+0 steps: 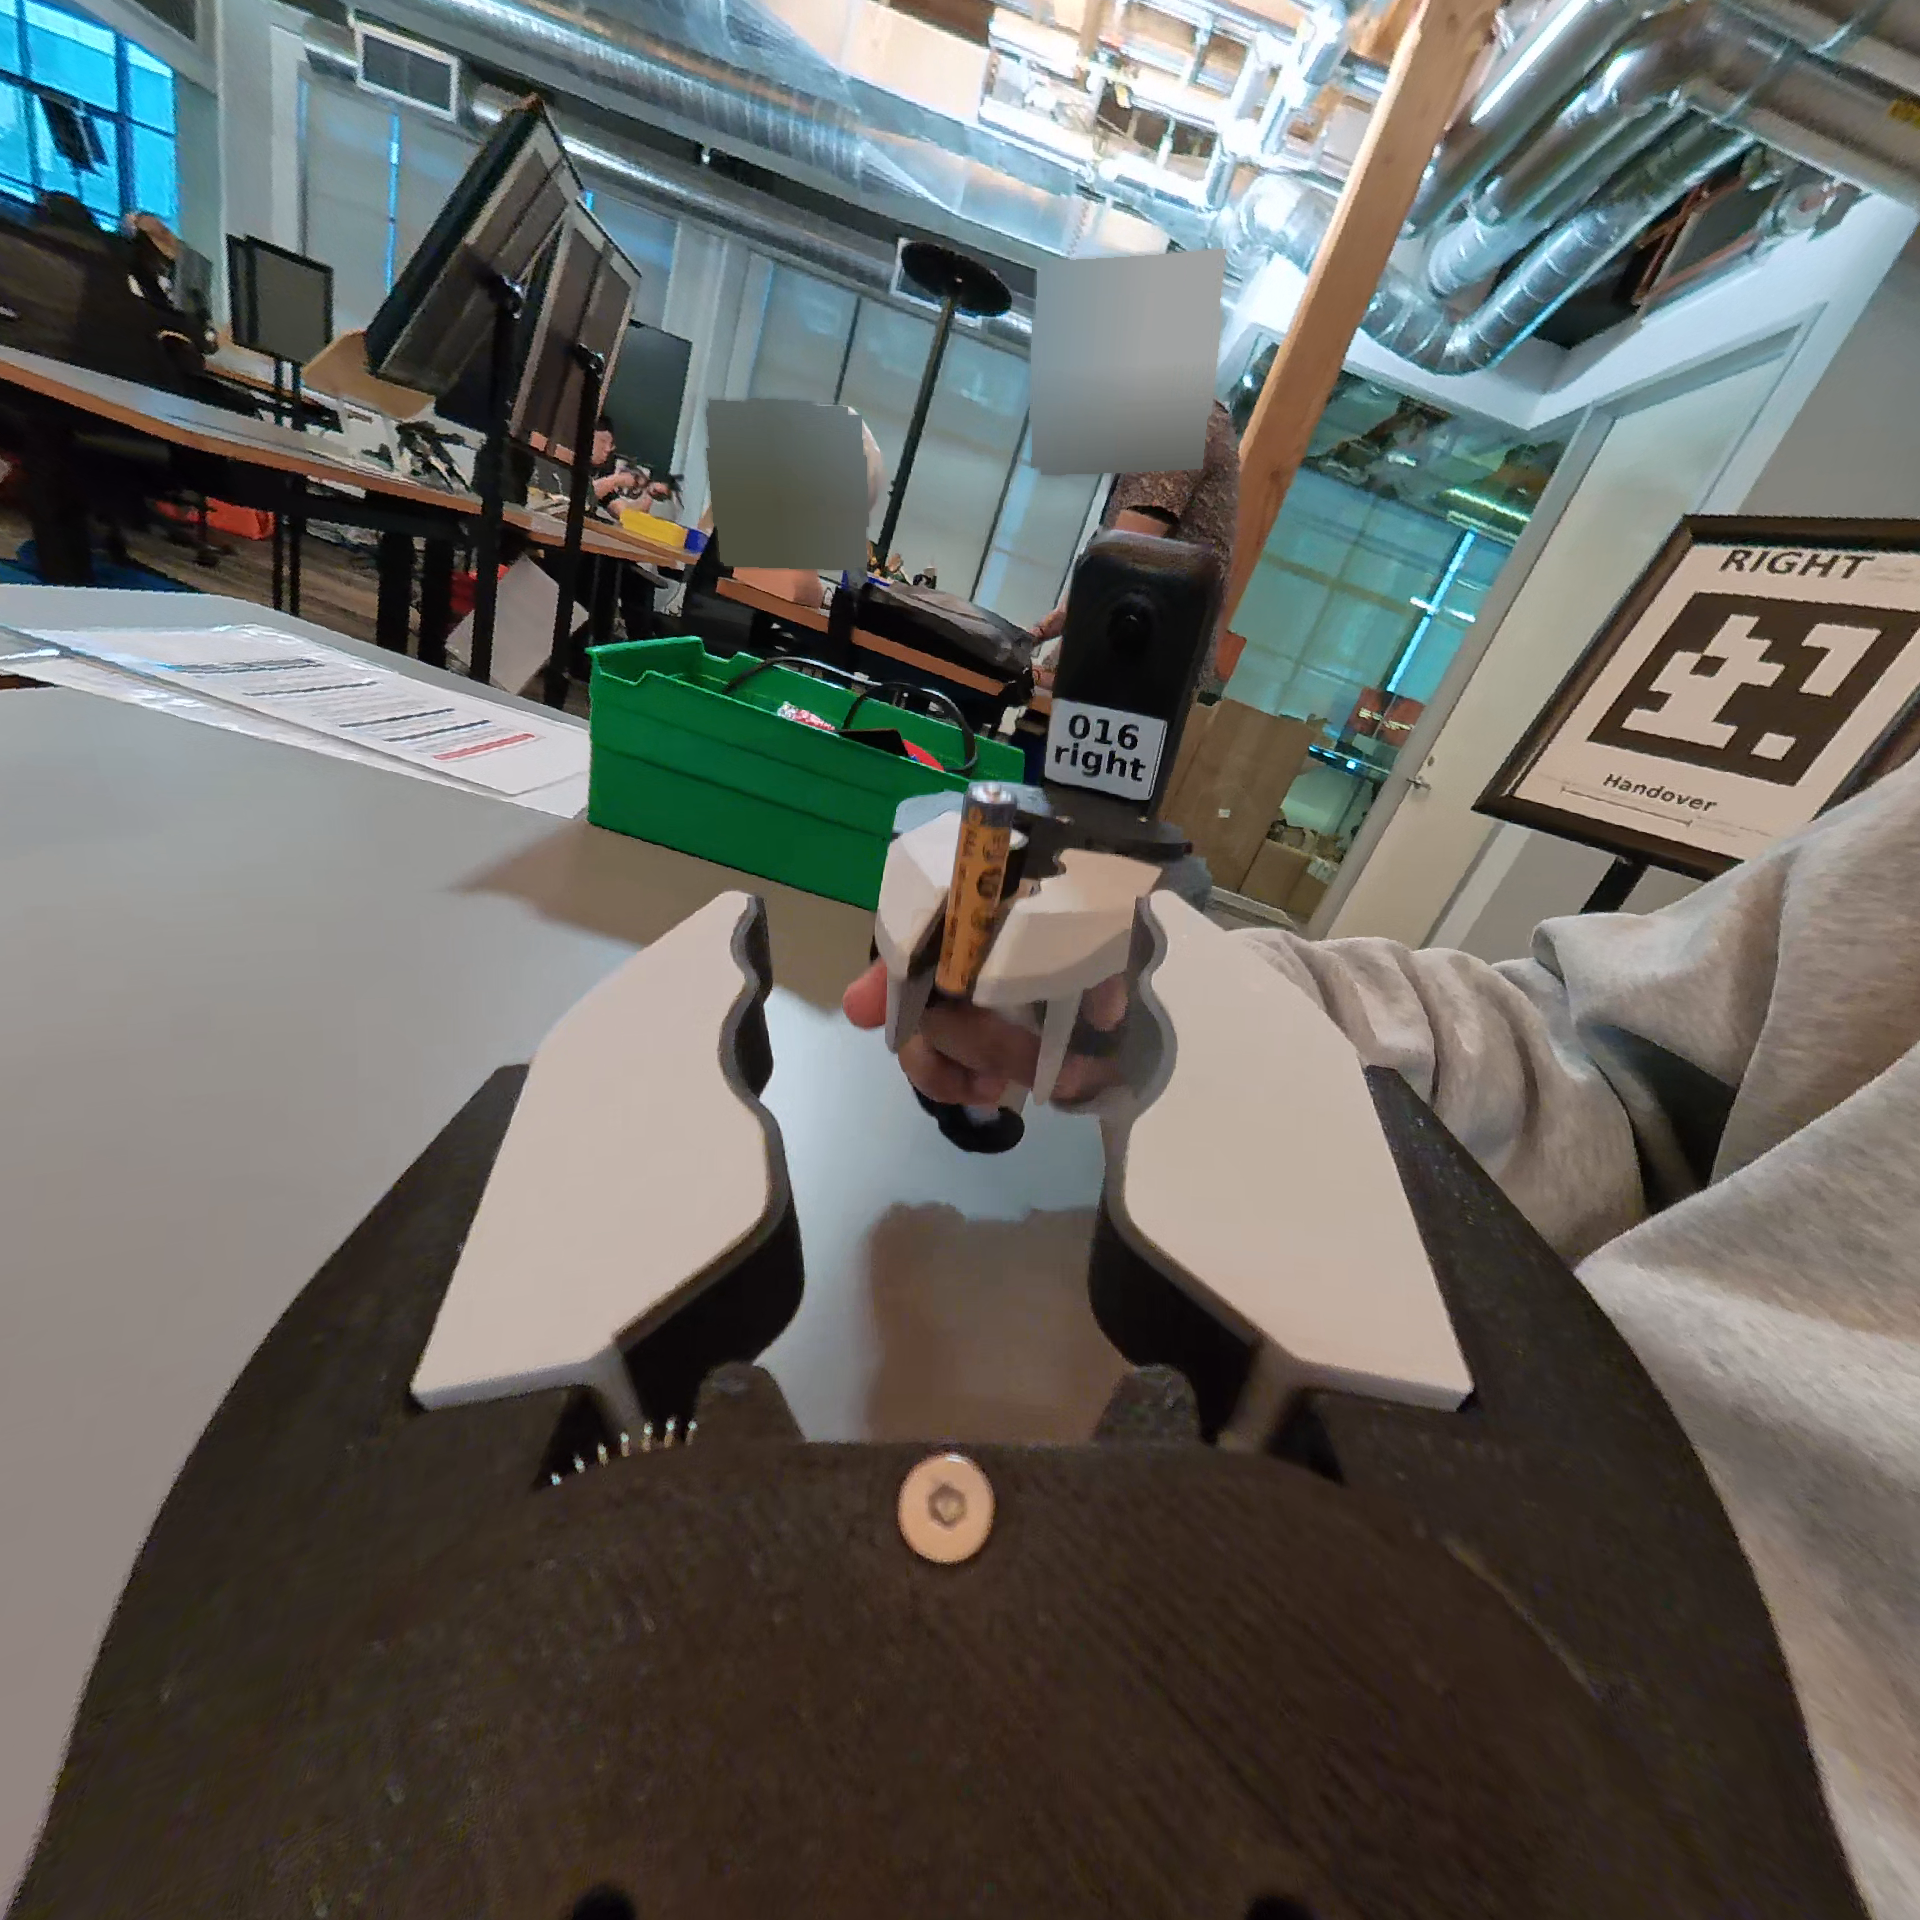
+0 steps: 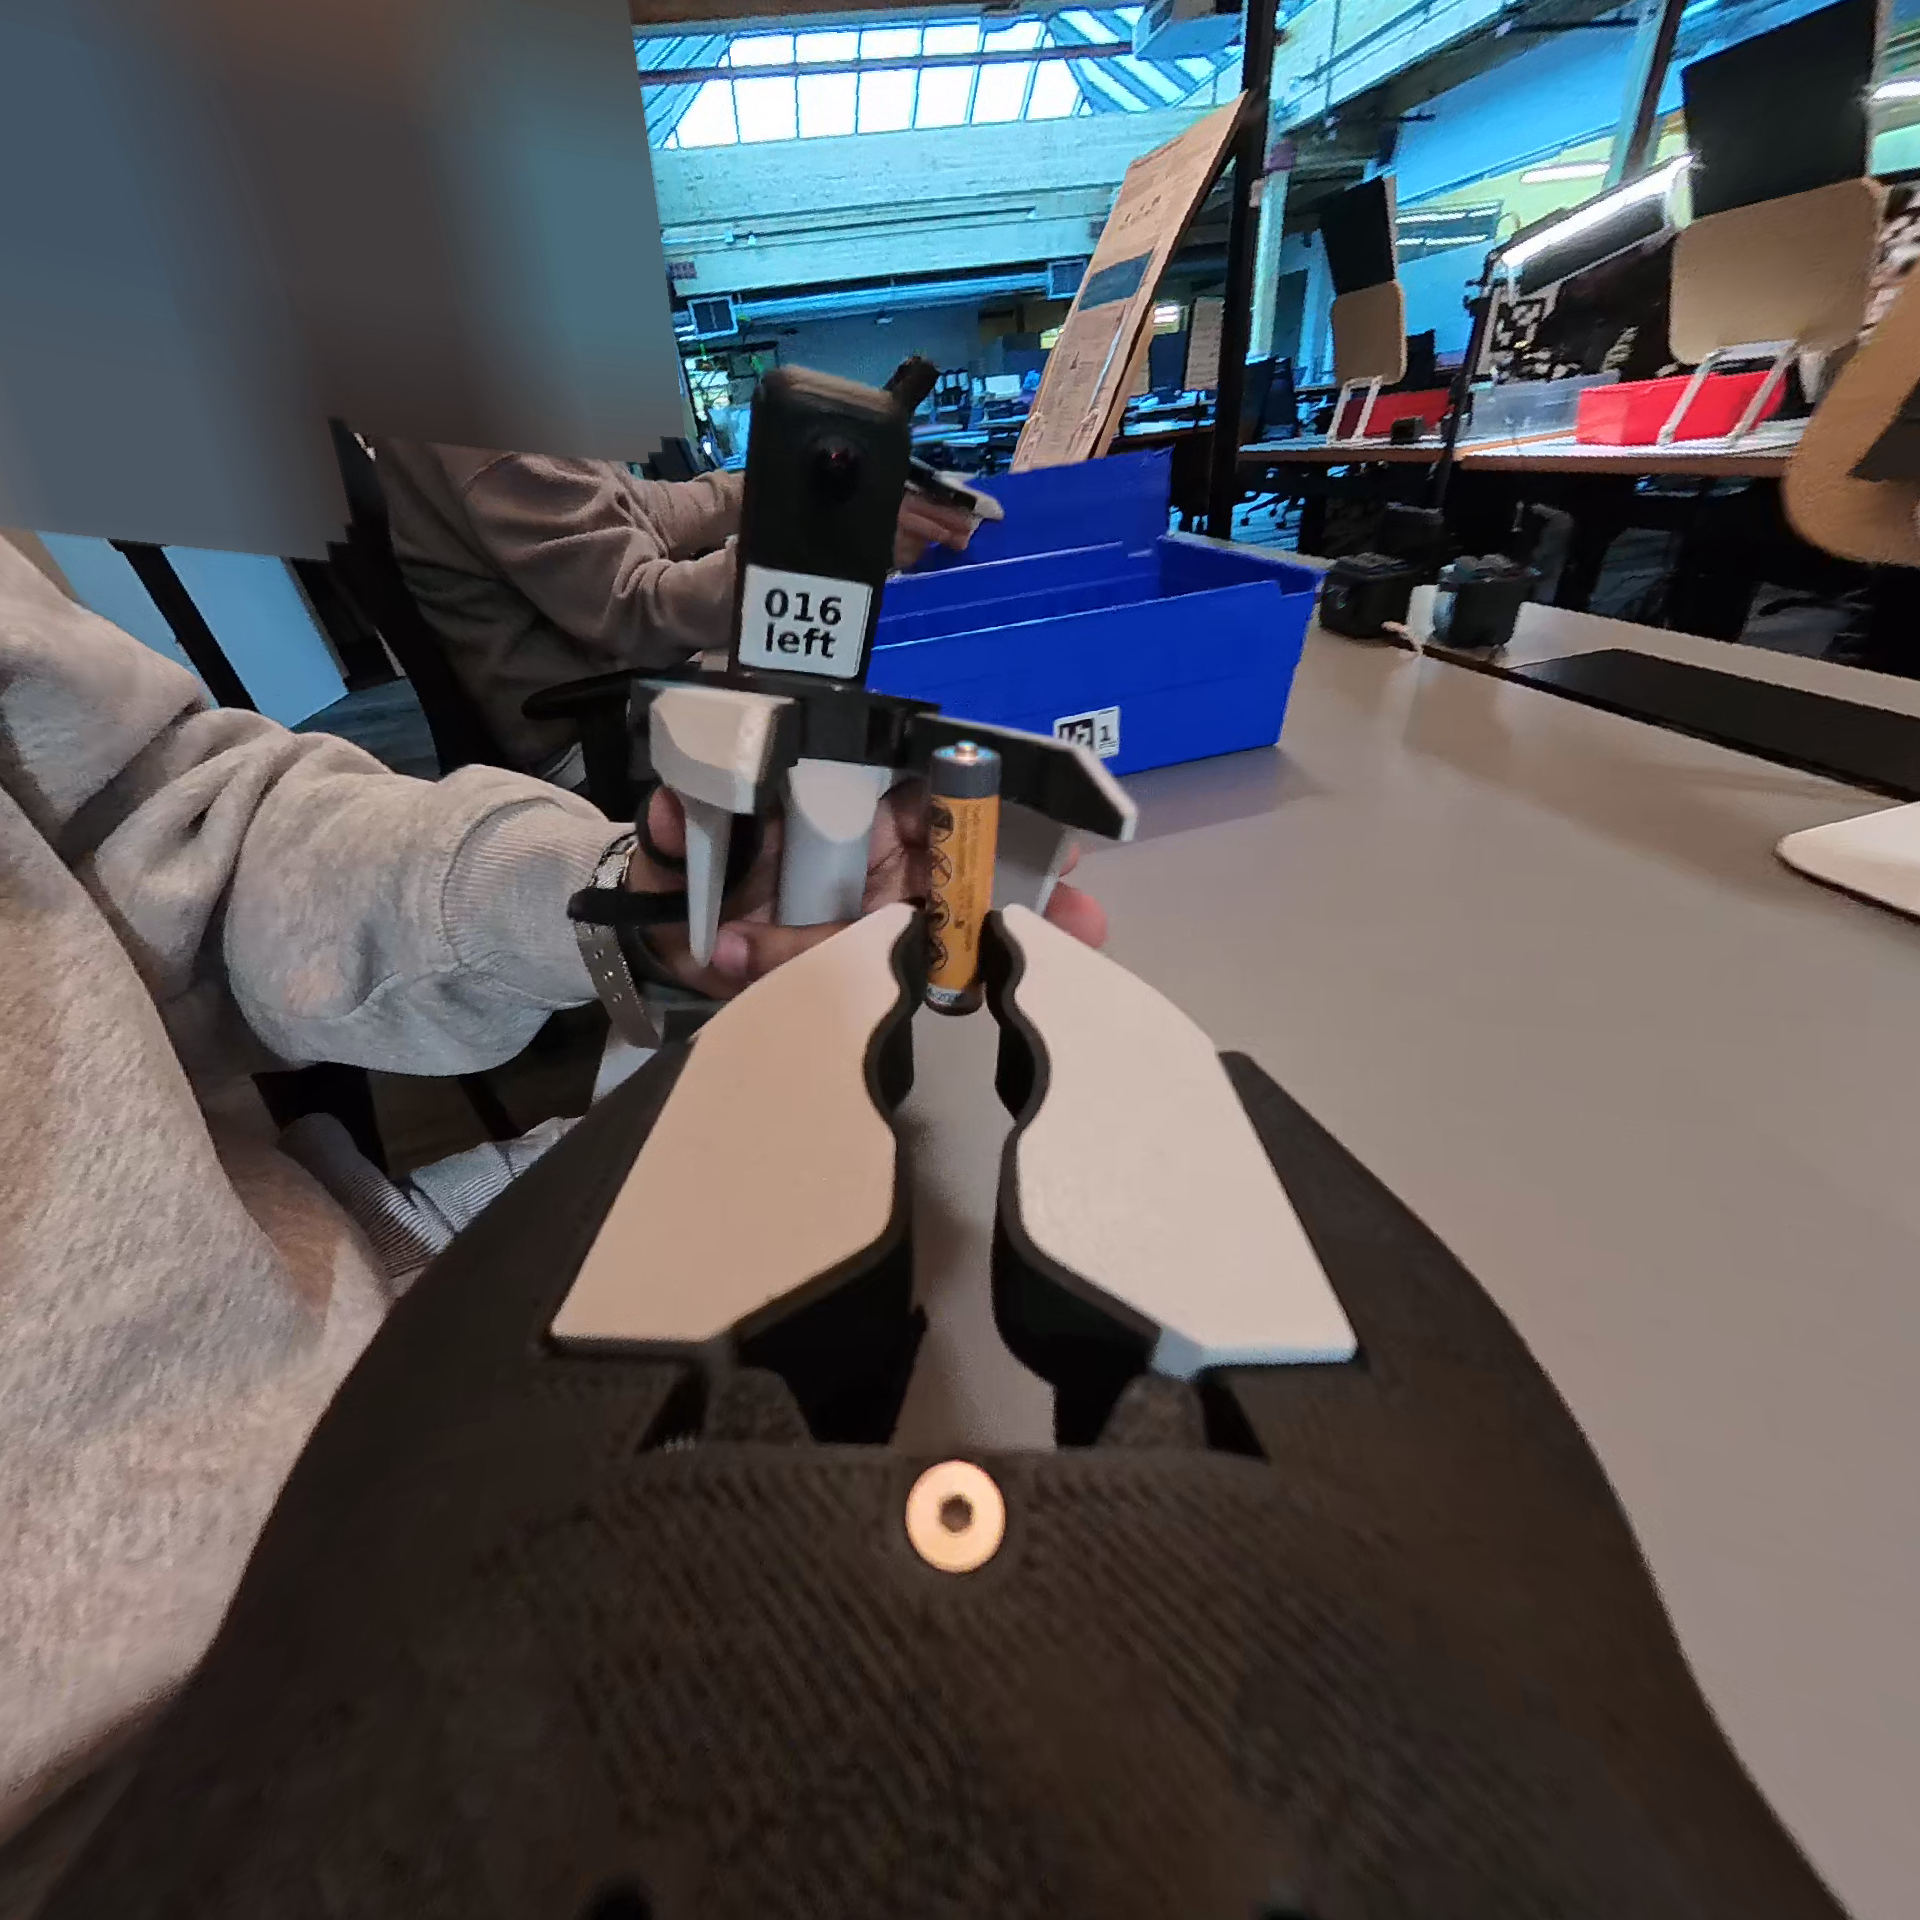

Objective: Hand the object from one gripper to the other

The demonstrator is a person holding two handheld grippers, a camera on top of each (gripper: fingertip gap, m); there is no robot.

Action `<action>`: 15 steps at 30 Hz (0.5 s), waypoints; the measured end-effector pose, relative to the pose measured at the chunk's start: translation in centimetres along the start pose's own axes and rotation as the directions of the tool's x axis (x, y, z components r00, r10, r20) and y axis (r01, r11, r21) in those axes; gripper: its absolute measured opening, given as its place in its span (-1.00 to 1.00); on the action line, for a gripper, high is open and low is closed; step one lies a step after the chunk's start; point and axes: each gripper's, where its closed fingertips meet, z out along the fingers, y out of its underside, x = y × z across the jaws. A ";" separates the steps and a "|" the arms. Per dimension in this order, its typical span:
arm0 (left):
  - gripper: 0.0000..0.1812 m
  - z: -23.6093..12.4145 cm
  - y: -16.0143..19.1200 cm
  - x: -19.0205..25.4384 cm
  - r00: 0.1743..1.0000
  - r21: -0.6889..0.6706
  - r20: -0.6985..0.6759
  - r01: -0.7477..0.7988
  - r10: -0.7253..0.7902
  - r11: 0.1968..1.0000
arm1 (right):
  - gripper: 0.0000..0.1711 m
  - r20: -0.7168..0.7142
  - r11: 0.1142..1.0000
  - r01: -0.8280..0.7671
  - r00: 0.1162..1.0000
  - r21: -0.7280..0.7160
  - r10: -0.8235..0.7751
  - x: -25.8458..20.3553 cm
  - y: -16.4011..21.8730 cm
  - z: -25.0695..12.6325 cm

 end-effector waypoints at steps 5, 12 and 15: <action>-0.30 0.0 0.6 -0.6 1.000 -0.024 0.019 0.012 -0.012 1.000 | -0.87 -0.098 0.999 0.030 0.995 0.031 -0.027 1.9 -3.0 -2.4; -0.33 0.0 0.9 -0.8 1.000 -0.037 0.026 0.014 -0.013 0.999 | -0.87 -0.449 0.981 0.182 0.873 -0.063 -0.191 7.1 -10.4 -12.4; -0.34 0.1 1.0 -0.8 0.999 -0.039 0.025 0.021 -0.020 0.999 | -0.87 -0.635 0.980 0.123 0.748 -0.155 -0.194 10.2 -11.4 -19.6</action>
